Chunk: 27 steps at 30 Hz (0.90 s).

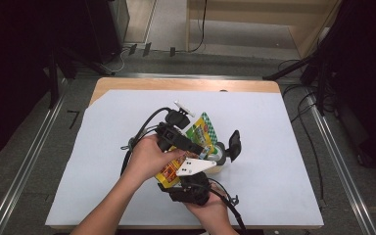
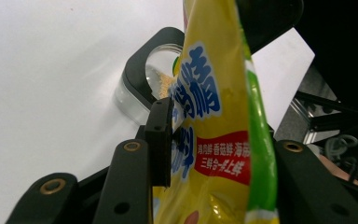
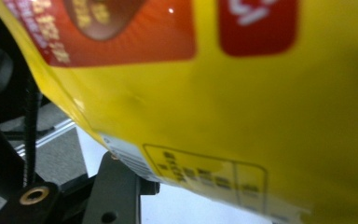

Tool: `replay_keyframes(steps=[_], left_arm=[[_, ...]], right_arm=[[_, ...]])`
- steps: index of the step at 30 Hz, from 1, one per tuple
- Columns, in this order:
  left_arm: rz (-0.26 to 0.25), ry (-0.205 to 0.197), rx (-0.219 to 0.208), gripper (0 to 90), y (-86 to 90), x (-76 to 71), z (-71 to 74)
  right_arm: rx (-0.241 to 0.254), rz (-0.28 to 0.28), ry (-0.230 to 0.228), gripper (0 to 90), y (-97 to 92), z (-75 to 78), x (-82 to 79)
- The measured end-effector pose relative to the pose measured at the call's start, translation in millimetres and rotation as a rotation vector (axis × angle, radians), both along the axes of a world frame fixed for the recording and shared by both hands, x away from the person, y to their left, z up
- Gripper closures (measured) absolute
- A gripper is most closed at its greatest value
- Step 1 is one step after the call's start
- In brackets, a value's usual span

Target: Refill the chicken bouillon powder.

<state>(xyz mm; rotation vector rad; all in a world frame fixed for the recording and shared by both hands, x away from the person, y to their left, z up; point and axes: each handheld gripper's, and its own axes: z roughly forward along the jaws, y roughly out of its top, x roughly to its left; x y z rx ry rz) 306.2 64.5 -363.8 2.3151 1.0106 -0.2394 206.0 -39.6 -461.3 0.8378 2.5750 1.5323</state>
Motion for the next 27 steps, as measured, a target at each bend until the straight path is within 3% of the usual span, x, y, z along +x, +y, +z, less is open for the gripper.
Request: replay_keyframes(steps=[4,8,13,18,27], left_arm=[[0.003,-0.008,0.017,66.7,-1.3,-0.4,-0.7],[0.004,-0.002,0.003,66.6,-1.1,0.4,-1.1],[-0.004,0.006,-0.021,65.5,0.5,0.9,0.6],[-0.031,-0.033,-0.007,66.5,-0.5,-1.2,1.1],[-0.025,-0.016,-0.028,64.2,3.4,0.1,2.8]], right_arm=[[-0.021,-0.004,-0.01,55.1,2.5,-0.9,-0.9],[-0.025,-0.008,-0.004,60.3,2.1,-0.4,-0.1],[0.014,-0.002,0.007,62.0,-0.9,3.2,-0.6],[0.053,-0.006,0.047,63.0,-4.0,4.0,2.2],[0.128,0.001,0.097,63.5,-10.6,4.8,6.7]])
